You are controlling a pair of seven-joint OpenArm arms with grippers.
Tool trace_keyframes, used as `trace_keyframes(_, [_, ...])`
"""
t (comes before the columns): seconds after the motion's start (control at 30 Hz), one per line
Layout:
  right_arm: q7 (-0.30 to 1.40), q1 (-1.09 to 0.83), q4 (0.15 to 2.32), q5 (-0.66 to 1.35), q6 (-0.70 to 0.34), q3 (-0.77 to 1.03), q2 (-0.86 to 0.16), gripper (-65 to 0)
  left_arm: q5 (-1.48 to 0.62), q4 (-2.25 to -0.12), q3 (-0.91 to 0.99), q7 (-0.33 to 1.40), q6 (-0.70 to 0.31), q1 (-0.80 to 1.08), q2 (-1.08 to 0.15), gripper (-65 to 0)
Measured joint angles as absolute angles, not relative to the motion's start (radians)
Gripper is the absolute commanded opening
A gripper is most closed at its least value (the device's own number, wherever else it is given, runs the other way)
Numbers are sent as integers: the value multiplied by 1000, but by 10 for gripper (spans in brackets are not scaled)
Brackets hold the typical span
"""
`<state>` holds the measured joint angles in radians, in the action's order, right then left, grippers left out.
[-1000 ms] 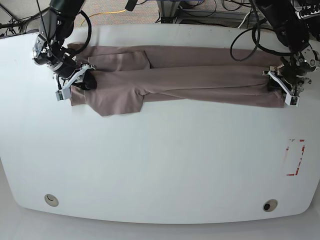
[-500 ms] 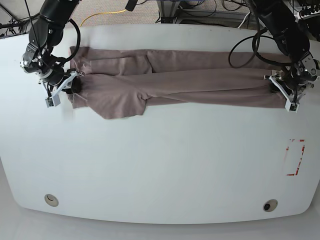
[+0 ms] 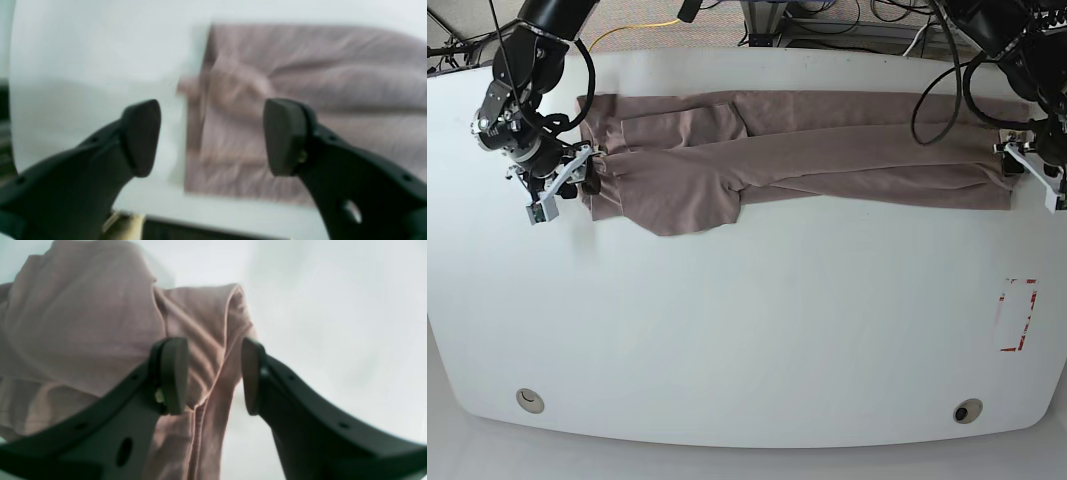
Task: Fold the T-shirt properly
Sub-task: 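Release and regrasp the folded strip ends with both grippers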
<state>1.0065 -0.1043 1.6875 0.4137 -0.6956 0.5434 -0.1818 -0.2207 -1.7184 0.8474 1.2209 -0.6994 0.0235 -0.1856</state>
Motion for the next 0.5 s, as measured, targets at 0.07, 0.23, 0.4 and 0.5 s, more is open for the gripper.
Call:
trace_keyframes(0.07, [1031,-118,1718,411,-692,513,-165,-398,-295,-1697,877,1229,-699,51,-221,-172])
trace_keyframes(0.23, [1037,-147,1815,425,-697,428,-120,-398,-501,-1555,879,1217,-697,107,-309,-174])
trace_keyframes(0.4, [1034,-151,1830,414,-697,418,-105,-398,-605,-1405,899,1221,-696,134,-373,-174])
trace_keyframes(0.5, [1037,-156,1829,408,-696,401,-96,-398,-632,-1343,897,1217,-697,126,-389,-172])
